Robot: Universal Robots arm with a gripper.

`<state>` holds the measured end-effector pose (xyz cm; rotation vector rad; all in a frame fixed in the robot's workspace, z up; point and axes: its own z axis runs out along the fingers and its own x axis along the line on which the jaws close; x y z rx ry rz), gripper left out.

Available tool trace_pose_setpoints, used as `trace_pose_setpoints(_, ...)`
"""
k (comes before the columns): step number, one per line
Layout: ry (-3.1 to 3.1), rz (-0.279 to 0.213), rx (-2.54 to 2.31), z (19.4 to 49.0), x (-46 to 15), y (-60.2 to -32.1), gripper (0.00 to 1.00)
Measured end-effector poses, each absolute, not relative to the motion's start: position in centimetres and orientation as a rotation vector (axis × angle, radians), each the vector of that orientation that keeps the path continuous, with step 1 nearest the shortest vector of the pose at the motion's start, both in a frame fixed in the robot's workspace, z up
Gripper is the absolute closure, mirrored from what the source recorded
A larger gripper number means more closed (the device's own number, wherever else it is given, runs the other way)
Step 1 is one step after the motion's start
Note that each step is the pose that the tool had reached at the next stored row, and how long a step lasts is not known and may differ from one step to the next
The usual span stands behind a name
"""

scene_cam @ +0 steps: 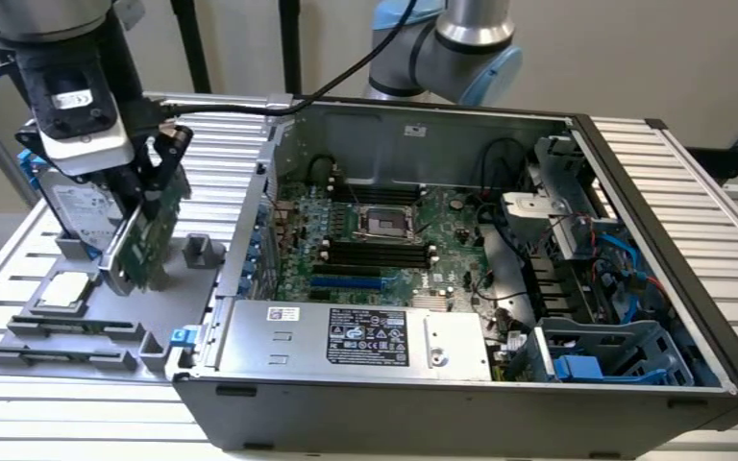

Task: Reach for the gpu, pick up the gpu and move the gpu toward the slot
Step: 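Pick up the gpu and move the gpu toward the slot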

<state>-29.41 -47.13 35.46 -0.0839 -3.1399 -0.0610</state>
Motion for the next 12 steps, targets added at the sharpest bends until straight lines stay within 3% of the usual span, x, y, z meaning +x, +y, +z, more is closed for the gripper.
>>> trace_pose_setpoints(12,-3.133,-0.069,-0.083,40.9,-26.3,-47.3,0.74)
